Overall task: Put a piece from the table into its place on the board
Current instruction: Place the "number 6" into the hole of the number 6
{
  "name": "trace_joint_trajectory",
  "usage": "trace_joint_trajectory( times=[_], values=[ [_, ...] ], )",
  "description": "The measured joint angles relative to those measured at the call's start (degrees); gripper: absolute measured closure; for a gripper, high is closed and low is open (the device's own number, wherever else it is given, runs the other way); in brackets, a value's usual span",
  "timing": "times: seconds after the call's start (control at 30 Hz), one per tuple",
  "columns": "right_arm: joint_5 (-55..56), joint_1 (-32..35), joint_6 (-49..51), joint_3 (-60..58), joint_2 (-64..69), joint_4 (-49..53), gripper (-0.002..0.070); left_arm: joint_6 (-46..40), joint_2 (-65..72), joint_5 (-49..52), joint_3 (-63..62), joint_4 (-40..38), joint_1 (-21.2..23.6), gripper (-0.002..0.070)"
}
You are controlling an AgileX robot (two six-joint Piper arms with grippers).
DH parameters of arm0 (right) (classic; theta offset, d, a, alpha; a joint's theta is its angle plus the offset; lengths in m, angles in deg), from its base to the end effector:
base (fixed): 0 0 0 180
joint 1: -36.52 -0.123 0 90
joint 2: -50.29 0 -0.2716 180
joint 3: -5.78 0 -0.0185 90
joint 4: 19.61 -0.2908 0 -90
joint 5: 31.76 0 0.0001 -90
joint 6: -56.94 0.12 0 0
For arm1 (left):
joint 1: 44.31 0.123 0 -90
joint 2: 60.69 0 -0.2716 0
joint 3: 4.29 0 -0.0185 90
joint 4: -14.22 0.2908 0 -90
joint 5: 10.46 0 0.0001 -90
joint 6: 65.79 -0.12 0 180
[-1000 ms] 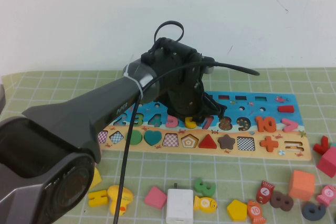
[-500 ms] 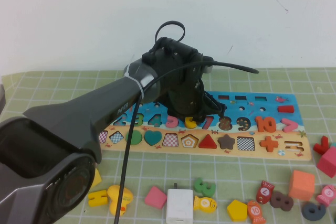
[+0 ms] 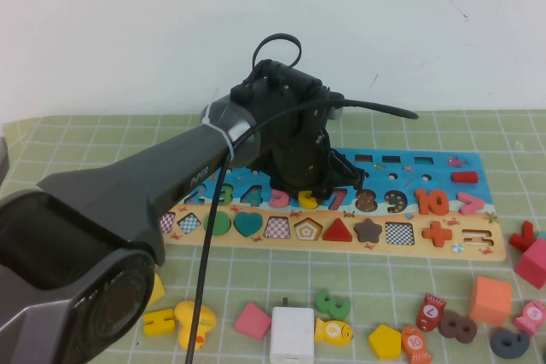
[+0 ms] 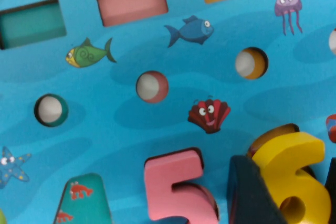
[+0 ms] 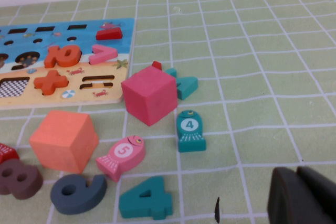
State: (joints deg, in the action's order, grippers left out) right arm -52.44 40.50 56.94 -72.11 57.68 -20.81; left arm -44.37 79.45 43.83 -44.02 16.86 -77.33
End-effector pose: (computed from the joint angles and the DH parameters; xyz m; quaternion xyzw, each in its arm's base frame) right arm 0.1340 -0.0084 0.1672 0.0333 0.7977 -0.0121 0.6020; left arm 0.4628 -0.2954 0.1543 0.1076 0.9696 -0.0813 0.2044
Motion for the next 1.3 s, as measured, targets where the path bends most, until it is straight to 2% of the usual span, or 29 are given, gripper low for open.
trace_joint_trajectory(
  times=[0.37,0.87,1.3],
  values=[
    [0.0,0.0,0.0,0.0,0.0,0.0,0.0679,0.1,0.0,0.0,0.0,0.2,0.0,0.0418],
    [0.0,0.0,0.0,0.0,0.0,0.0,0.0679,8.2,0.0,0.5,-0.1,0.4,0.0,0.0418],
    [0.0,0.0,0.3,0.0,0.0,0.0,0.0679,10.1,0.0,1.0,-0.3,0.4,0.0,0.0418]
  ],
)
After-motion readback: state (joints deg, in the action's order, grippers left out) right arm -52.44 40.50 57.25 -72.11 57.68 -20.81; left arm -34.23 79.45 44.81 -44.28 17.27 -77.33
